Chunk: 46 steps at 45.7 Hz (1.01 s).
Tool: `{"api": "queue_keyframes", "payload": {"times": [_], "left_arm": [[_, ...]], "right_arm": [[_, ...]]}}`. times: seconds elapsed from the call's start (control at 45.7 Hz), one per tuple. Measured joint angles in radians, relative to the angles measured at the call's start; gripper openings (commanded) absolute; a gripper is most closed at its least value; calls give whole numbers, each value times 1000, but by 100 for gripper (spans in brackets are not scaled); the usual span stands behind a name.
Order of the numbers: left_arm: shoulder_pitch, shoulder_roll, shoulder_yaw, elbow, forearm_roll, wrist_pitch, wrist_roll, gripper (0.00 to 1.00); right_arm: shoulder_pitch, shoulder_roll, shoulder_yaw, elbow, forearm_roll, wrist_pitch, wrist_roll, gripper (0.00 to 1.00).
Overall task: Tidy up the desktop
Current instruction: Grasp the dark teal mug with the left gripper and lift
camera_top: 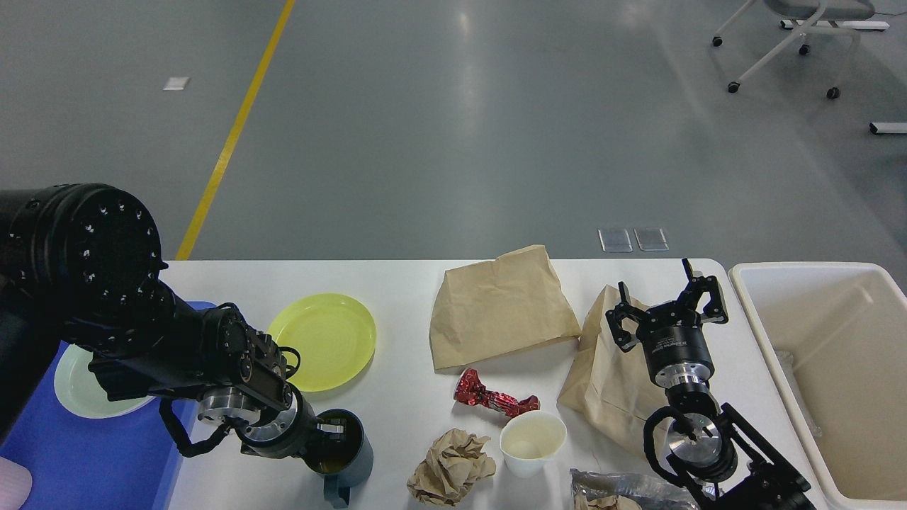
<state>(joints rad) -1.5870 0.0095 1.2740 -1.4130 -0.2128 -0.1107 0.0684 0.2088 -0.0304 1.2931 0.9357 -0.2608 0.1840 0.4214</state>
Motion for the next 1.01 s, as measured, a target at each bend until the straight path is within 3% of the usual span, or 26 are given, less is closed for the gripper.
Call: {"api": "queue_keyframes", "payload": {"times": [0.372,0.612,0.765,1.006], "left_arm": [[-20,25,-8,-18,3,1,-1,0],[-191,117,2,-140,6,-59,-1,0],[-348,161,64,-215,6,-177,-1,0],[-646,221,192,-254,8,-496,1,0]], "right_arm": [[0,0,0,0,0,0,0,100],[0,1,0,0,0,0,0,100],[0,1,0,0,0,0,0,100],[0,0,0,0,0,0,0,100]]}}
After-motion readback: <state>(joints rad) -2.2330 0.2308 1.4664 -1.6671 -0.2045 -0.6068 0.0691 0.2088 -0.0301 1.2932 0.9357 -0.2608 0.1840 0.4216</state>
